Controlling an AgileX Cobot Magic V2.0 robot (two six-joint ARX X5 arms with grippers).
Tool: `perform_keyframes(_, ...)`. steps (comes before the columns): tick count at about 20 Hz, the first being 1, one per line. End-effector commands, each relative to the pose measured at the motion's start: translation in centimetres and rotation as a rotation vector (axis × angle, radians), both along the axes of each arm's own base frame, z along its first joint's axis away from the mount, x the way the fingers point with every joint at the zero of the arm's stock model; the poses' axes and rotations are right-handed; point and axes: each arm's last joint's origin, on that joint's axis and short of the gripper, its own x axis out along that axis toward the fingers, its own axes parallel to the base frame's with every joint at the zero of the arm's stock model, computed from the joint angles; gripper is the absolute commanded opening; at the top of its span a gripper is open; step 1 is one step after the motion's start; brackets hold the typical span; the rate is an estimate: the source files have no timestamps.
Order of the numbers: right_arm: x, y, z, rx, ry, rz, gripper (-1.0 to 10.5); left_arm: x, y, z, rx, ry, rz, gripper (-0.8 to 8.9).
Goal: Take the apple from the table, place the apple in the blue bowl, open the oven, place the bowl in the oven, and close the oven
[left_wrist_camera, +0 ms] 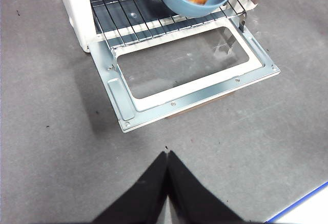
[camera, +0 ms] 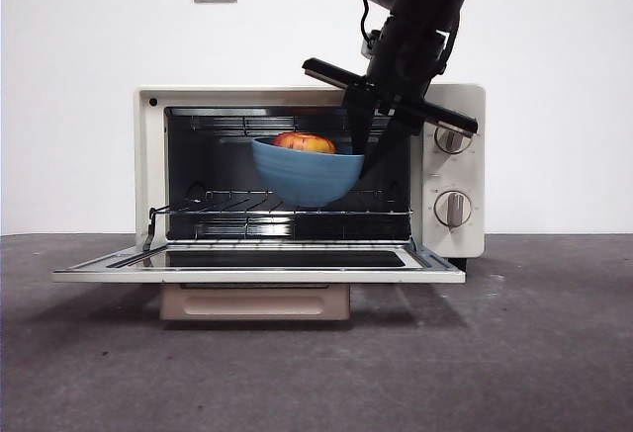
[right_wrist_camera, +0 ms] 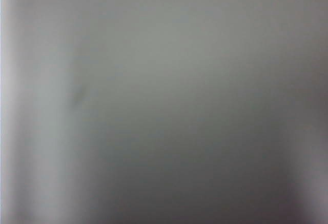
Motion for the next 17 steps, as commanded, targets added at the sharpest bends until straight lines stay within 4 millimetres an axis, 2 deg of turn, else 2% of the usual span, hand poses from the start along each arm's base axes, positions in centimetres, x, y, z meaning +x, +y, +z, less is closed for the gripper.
perform_keyframes(1,0.8,0.5,-0.4,0.011,-0.004,-0.014,0.0,0.1,-0.1,0.2,0.006,-0.014,-0.016,0.07)
perform_keyframes(4,0.7,0.8,-0.4,0.014,-0.010,-0.006,0.2,0.0,-0.1,0.2,0.009,-0.008,-0.016,0.07)
perform_keyframes(8,0.5,1.2,-0.3,0.014,-0.018,0.009,1.2,0.0,-0.1,0.1,0.012,-0.002,-0.016,0.07)
perform_keyframes(12,0.4,1.2,0.0,0.012,-0.033,0.020,1.2,0.0,-0.1,0.1,0.014,0.001,-0.016,0.07)
perform_keyframes(17,-0.2,0.9,1.9,0.029,-0.090,0.032,1.2,0.0,-0.1,0.1,0.013,-0.002,-0.016,0.07)
